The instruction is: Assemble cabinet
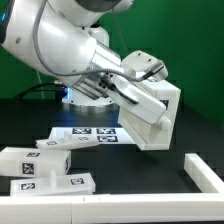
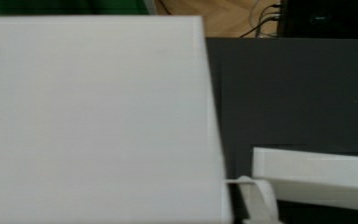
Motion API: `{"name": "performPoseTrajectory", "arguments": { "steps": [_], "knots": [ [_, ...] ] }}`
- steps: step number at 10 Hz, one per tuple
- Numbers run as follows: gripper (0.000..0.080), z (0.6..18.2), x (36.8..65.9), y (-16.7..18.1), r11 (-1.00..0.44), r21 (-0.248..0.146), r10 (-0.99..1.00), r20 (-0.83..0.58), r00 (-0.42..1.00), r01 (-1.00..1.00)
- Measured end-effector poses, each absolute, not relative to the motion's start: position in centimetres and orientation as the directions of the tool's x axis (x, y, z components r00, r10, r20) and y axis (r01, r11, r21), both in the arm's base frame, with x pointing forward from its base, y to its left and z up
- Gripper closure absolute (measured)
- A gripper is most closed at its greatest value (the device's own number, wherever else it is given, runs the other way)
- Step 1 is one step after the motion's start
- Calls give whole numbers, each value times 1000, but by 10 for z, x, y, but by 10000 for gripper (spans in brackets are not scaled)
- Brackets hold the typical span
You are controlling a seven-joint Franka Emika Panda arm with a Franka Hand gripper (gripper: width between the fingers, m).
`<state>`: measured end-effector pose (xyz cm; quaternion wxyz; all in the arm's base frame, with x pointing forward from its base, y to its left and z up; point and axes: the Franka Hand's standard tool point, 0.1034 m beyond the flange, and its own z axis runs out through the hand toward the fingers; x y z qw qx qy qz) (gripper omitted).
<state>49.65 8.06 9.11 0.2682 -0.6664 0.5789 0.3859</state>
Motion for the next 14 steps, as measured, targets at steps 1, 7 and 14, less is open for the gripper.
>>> {"name": "performPoseTrajectory", "arguments": {
  "steps": [1, 7, 14],
  "knots": [
    [771, 88, 502, 81, -180, 80, -620, -783, 50, -980],
    [771, 123, 524, 99, -243, 123, -830, -539, 140, -962],
    [771, 106, 564, 91, -406, 53, -901, -192, 390, -912]
  ]
}}
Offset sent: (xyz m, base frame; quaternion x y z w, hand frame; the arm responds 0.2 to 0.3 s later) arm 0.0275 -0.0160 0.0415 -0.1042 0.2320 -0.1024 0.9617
